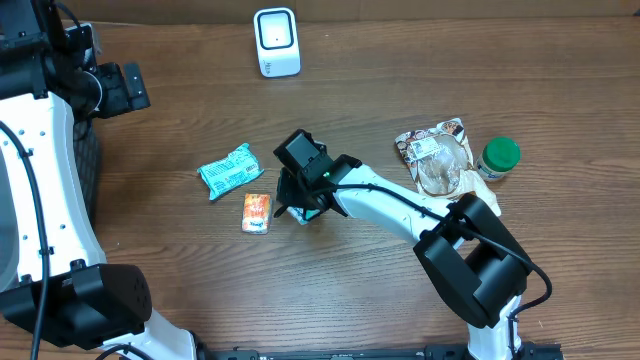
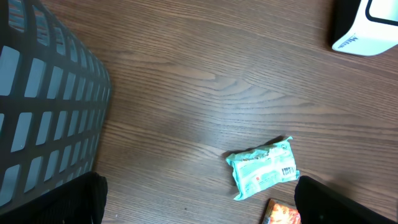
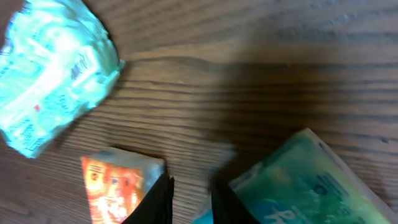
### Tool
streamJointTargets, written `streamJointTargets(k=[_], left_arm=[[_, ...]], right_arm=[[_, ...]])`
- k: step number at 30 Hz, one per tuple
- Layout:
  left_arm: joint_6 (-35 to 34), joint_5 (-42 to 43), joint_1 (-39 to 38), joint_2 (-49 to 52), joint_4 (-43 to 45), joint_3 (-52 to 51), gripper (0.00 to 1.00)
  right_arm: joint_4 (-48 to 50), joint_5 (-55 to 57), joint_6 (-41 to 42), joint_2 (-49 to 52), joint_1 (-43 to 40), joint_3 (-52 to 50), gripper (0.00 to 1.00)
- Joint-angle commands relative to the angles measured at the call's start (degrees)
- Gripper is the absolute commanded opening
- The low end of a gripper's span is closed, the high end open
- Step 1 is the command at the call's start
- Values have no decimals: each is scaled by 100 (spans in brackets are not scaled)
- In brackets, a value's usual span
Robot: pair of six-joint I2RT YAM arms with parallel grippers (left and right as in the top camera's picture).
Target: Scan the item barcode
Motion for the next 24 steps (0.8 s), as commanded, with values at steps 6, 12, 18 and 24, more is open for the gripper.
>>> streamJointTargets(k=[6, 12, 18, 24], left_arm=[[127, -15, 20, 74, 22, 9, 99], [127, -15, 20, 74, 22, 9, 100], [127, -15, 20, 74, 22, 9, 100], [127, -15, 20, 74, 22, 9, 100]], right_arm=[[-990, -647, -1141, 28, -203, 409, 23], [-1923, -629, -2411, 28, -658, 901, 24], [-2728, -638, -2791, 24, -1222, 1351, 24], [-3053, -1222, -2789, 26, -1480, 1215, 29]])
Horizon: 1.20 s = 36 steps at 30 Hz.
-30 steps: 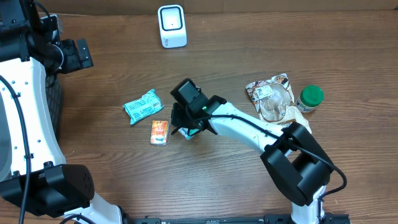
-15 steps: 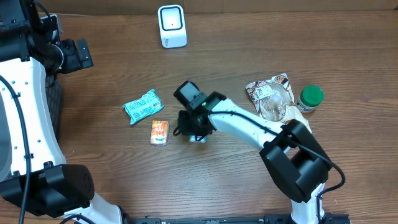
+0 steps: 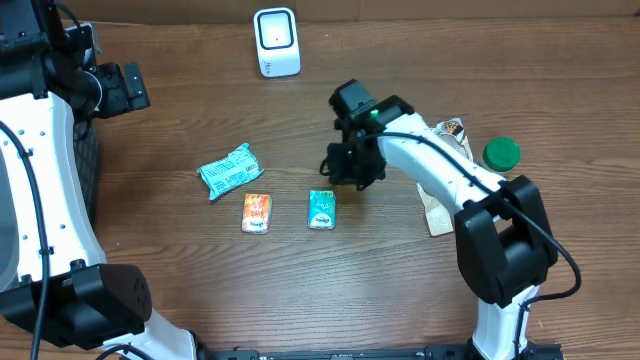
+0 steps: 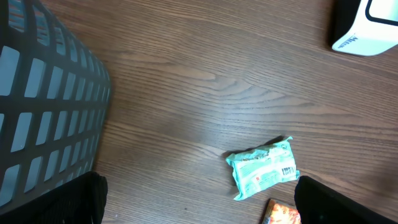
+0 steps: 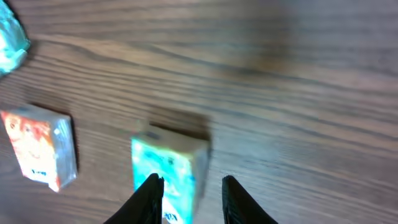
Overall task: Scan the item barcode
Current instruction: 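Lower the right gripper onto the teal Kleenex pack and close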
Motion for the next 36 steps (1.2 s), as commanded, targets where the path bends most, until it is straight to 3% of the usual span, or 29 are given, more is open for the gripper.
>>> streamJointTargets(k=[1, 6, 14, 16, 18, 27, 34, 36], left_arm=[[129, -15, 20, 74, 20, 11, 100], [129, -17, 20, 74, 20, 11, 100], [129, -15, 20, 74, 22, 11, 100], [129, -15, 20, 74, 22, 11, 100], [129, -17, 20, 74, 22, 11, 100], [129, -15, 20, 74, 22, 11, 100], [129, -15, 20, 74, 22, 11, 99], [129, -15, 20, 74, 22, 11, 99]], right_arm=[[-17, -501, -160, 17, -13, -74, 29], [203, -487, -157, 31, 42, -348, 21], [627, -498, -28, 59, 46, -828, 20], [511, -625, -31, 42, 31, -828, 12], [457, -675, -59, -81, 24, -828, 12], [212, -417, -7, -1670, -105, -820, 22], [-22, -295, 660, -1926, -59, -1104, 23], [203, -321, 737, -1908, 4, -1414, 34]])
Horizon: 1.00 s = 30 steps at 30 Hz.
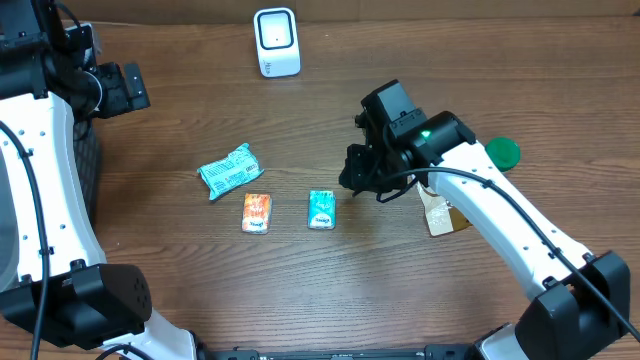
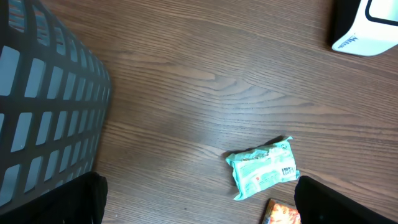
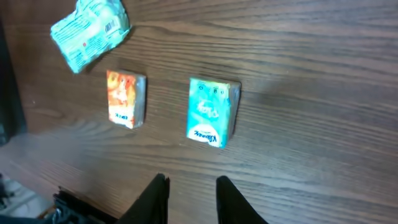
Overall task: Scan the item barcode
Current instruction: 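Lower the right gripper onto the teal Kleenex pack and close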
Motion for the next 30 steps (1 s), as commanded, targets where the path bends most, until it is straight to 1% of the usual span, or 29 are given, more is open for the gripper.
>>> streamJointTargets(k=[1, 4, 7, 9, 10, 15, 19, 30], left_arm=[[127, -15, 20, 74, 22, 9, 100], [127, -17, 20, 74, 22, 9, 100], [127, -15, 20, 74, 20, 9, 99], [127, -15, 20, 74, 22, 9, 100], [127, -15, 20, 74, 20, 9, 99], [127, -15, 20, 74, 22, 9, 99], [127, -15, 20, 74, 20, 9, 100], [127, -15, 20, 74, 20, 9, 100]], right_arm=[[240, -24, 313, 133, 98, -566, 35], [756, -374, 424, 133, 142, -1082, 35], [1270, -404, 706, 136, 140, -1547, 34], [1539, -422, 868, 136, 140, -1744, 33], [1700, -442, 925, 138, 142, -1845, 31], [2354, -575, 1222, 192, 219, -2269, 30], [2686, -616, 1368, 317, 295, -2433, 30], [3073, -833, 1495, 748, 313, -2435, 30]])
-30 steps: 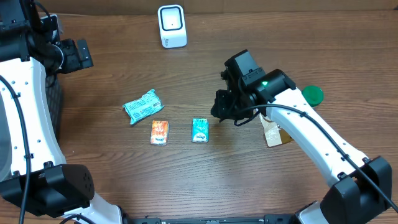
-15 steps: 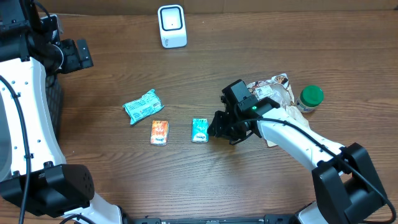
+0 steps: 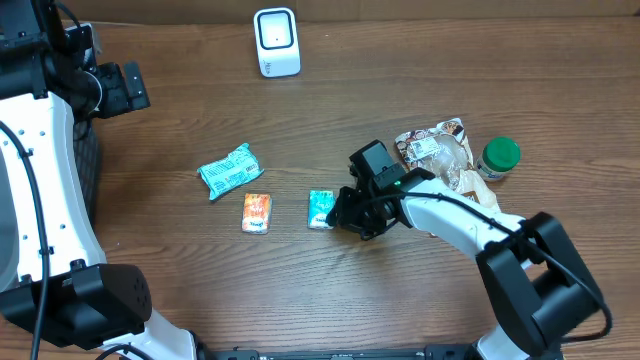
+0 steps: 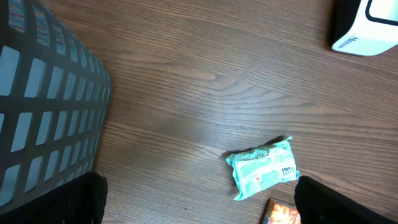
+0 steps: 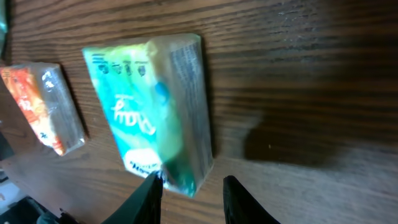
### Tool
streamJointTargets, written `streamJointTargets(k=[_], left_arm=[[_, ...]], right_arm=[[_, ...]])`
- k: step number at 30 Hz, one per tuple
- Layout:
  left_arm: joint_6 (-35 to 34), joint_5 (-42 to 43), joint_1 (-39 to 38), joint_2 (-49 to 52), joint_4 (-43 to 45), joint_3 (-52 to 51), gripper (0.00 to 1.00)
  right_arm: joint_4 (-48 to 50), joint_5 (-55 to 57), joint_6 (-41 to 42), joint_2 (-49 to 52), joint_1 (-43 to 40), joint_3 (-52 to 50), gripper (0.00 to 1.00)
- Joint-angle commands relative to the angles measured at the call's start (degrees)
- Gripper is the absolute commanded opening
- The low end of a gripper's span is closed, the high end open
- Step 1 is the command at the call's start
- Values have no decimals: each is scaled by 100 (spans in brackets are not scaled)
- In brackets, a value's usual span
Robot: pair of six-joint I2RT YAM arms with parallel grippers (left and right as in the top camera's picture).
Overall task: Scan the item barcode
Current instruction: 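Lower the right gripper onto the teal Kleenex pack and close, then lift the Kleenex pack with the right gripper and raise it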
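Note:
A small teal box point(image 3: 321, 209) lies flat on the wooden table, seen close up as the teal box point(image 5: 152, 127) in the right wrist view. My right gripper point(image 3: 347, 214) is low at its right side and open; its fingertips point(image 5: 151, 191) stand apart around the box's near corner, and the right gripper point(image 5: 189, 200) grips nothing. The white barcode scanner point(image 3: 276, 42) stands at the far edge, the same scanner point(image 4: 367, 25) in the left wrist view. My left gripper point(image 4: 199, 202) is open and empty, high at the far left.
An orange box point(image 3: 257, 212) lies left of the teal box, a crinkled teal packet point(image 3: 229, 170) beyond it. A clear bag point(image 3: 435, 155) and a green-lidded jar point(image 3: 498, 155) sit at the right. A dark mesh basket point(image 4: 43, 93) stands at the left edge.
My right gripper was raised over the table to the right of the teal box; now it is low beside that box, fingertips at its corner. The left arm has not moved.
My right gripper was down by the orange box with the teal box at its fingers. Then the teal box lay on the table beside the orange one and the gripper was open farther back. It was then higher and to the right, and now is low at the box.

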Motion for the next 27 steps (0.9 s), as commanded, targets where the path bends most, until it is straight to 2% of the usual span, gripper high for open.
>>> streamJointTargets(k=[1, 9, 16, 20, 21, 27], left_arm=[[127, -15, 20, 74, 22, 9, 100], [127, -15, 20, 74, 22, 9, 99], [127, -15, 20, 74, 20, 9, 99], [127, -15, 20, 74, 22, 9, 100], [127, -15, 20, 74, 22, 9, 99], [127, -15, 20, 74, 20, 9, 100]], right_arm=[[186, -177, 92, 131, 22, -35, 30], [372, -177, 321, 376, 22, -35, 28], [391, -192, 369, 420, 22, -35, 15], [444, -197, 365, 420, 22, -13, 4], [444, -208, 361, 413, 22, 2, 4], [446, -1187, -400, 173, -101, 243, 4]])
